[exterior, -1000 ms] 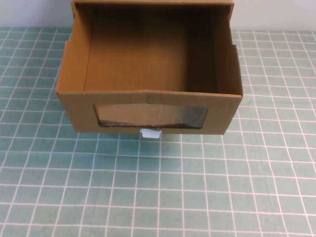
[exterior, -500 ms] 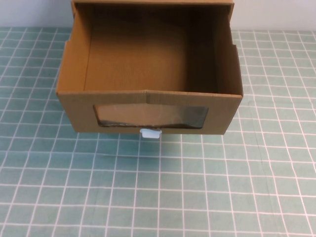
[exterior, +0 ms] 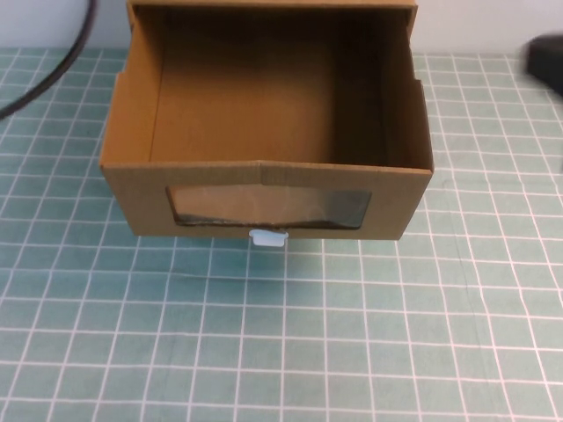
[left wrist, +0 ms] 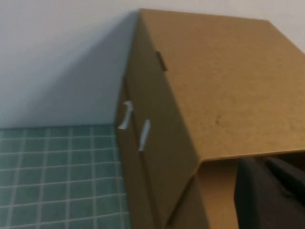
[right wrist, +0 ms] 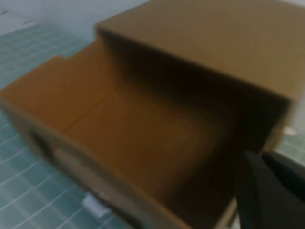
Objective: Close the shoe box
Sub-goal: Press the shoe box with left arm
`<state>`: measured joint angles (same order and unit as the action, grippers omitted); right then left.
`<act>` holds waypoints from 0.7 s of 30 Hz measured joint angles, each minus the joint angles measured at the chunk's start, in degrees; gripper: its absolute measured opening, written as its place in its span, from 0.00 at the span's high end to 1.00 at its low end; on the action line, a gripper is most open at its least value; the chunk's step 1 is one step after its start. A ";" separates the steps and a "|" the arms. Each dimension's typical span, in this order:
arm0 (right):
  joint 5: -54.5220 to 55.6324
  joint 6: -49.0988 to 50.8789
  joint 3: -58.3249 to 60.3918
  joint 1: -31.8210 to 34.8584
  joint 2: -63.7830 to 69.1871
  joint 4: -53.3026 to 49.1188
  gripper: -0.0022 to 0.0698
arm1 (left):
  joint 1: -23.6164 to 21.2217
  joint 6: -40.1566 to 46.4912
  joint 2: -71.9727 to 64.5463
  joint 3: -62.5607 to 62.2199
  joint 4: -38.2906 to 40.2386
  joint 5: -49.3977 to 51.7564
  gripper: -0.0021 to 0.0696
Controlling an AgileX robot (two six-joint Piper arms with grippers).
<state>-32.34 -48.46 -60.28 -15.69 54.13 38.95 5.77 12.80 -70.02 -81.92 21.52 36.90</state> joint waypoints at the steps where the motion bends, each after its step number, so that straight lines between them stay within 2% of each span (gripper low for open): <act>1: -1.25 -3.00 0.00 -1.39 0.97 1.78 0.99 | 0.00 3.68 -2.49 -3.28 3.34 2.74 0.98; 4: -4.36 -11.49 0.00 -5.83 4.62 5.61 0.99 | 0.00 10.16 -9.58 -11.74 11.67 9.25 0.98; 8: -5.33 -18.87 -0.20 -11.89 8.23 8.35 0.99 | 0.27 12.43 -19.06 -21.45 17.53 14.43 0.98; 14: -7.73 -20.95 -4.33 -20.20 14.00 8.74 0.99 | 0.69 12.43 -31.77 -31.66 22.54 17.34 0.98; 21: -8.67 -21.16 -8.45 -25.57 21.62 8.64 0.99 | 5.58 12.12 -41.78 -39.46 23.03 17.79 0.98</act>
<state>-41.02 -69.61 -68.73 -41.26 75.75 47.58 11.35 24.92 -111.80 -121.39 44.55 54.69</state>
